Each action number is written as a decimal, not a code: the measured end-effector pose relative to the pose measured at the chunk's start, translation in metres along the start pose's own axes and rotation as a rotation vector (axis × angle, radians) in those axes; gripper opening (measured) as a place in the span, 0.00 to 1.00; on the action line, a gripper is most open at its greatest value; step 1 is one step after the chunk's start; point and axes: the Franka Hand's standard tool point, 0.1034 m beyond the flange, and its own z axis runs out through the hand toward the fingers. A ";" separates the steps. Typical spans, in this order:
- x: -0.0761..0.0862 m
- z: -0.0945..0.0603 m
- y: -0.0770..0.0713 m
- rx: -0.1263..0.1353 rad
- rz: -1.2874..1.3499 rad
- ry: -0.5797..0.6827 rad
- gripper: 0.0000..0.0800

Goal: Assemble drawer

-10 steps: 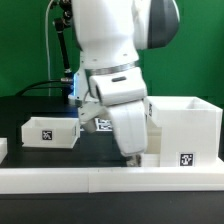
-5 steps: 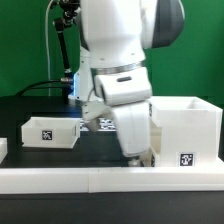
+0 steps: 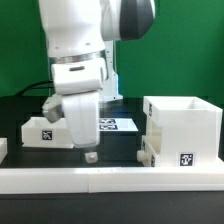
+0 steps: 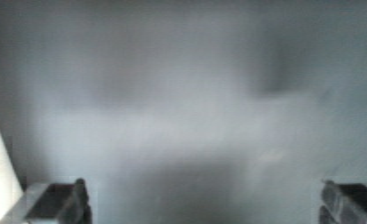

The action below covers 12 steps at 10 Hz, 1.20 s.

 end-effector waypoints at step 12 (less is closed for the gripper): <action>-0.024 -0.015 -0.040 -0.040 0.460 -0.014 0.81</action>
Offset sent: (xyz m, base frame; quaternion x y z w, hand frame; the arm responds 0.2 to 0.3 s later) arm -0.0410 -0.0094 0.0212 -0.0477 0.0145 0.0270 0.9984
